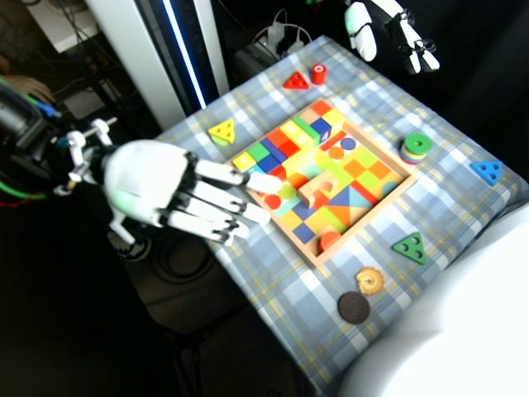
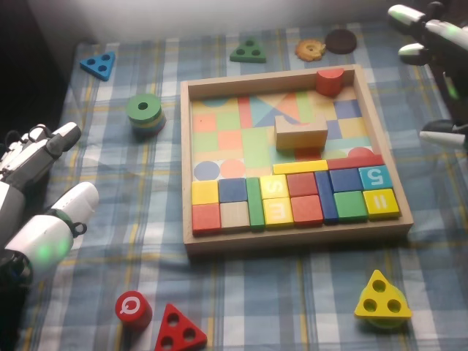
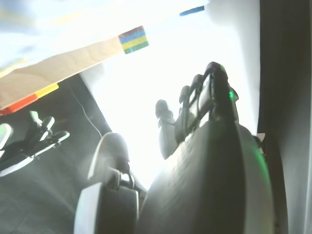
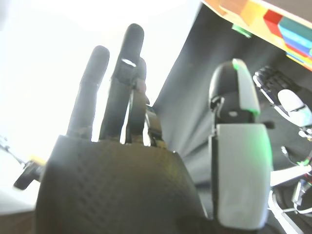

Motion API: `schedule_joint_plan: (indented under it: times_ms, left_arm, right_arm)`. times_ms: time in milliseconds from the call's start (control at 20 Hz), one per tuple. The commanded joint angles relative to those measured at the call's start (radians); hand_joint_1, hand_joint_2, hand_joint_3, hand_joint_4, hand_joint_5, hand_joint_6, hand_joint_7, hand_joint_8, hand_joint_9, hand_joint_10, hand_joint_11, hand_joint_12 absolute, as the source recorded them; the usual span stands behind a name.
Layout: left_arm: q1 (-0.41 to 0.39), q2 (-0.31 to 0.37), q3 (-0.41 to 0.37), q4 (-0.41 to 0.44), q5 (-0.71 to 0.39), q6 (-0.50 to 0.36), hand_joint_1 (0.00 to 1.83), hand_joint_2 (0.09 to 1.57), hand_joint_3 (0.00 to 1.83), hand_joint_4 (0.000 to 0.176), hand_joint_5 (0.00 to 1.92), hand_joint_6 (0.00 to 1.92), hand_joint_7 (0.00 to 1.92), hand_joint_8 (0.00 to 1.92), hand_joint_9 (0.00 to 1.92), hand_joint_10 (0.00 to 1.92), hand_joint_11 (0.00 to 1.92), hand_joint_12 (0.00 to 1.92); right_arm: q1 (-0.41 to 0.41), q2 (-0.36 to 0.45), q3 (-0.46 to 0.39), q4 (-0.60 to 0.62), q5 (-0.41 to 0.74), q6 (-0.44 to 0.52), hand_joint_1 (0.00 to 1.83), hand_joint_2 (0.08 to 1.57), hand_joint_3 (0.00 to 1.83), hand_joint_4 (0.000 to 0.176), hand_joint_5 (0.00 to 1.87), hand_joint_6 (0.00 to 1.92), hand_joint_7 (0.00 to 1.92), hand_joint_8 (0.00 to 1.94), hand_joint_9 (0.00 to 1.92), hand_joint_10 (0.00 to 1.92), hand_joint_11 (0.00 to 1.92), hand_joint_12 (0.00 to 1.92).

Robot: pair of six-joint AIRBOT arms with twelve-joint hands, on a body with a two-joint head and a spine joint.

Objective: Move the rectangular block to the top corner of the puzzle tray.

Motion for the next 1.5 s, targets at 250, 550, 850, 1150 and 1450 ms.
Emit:
schedule_joint_plan:
  times_ms: [250, 550, 850, 1150, 1450]
  left_arm:
    - [0.001, 0.003, 0.005, 0.039, -0.109, -0.006, 0.40, 1.37, 0.00, 0.080, 0.37, 0.00, 0.14, 0.00, 0.05, 0.00, 0.00, 0.00]
    - [0.001, 0.005, 0.005, 0.040, -0.105, -0.006, 0.46, 1.37, 0.00, 0.097, 0.36, 0.00, 0.13, 0.00, 0.03, 0.00, 0.00, 0.00]
    - [0.001, 0.005, 0.006, 0.041, -0.096, -0.006, 0.51, 1.37, 0.00, 0.086, 0.37, 0.00, 0.13, 0.00, 0.03, 0.00, 0.00, 0.00]
    - [-0.007, 0.018, 0.001, 0.049, -0.073, -0.006, 0.51, 1.37, 0.00, 0.082, 0.36, 0.00, 0.12, 0.00, 0.03, 0.00, 0.00, 0.00]
    - [-0.009, 0.023, 0.000, 0.054, -0.068, -0.006, 0.43, 1.38, 0.00, 0.065, 0.35, 0.00, 0.13, 0.00, 0.03, 0.00, 0.00, 0.00]
  right_arm:
    - [0.157, -0.002, 0.081, -0.231, -0.091, 0.199, 1.66, 1.10, 0.01, 0.000, 0.26, 0.02, 1.33, 1.94, 1.53, 1.92, 1.54, 1.92]
    - [0.307, -0.002, 0.133, -0.557, -0.270, 0.440, 1.65, 1.11, 0.00, 0.000, 0.46, 0.02, 1.42, 1.94, 1.58, 1.92, 1.60, 1.92]
    - [0.452, -0.011, 0.157, -0.888, -0.395, 0.640, 1.78, 1.14, 0.01, 0.000, 0.47, 0.00, 1.43, 1.94, 1.59, 1.92, 1.62, 1.92]
    - [0.577, -0.075, 0.213, -1.294, -0.450, 0.947, 1.77, 1.16, 0.01, 0.000, 0.39, 0.00, 1.28, 1.94, 1.48, 1.92, 1.55, 1.92]
    - [0.602, -0.124, 0.248, -1.444, -0.444, 1.054, 1.70, 1.17, 0.01, 0.000, 0.41, 0.00, 1.35, 1.94, 1.52, 1.92, 1.56, 1.92]
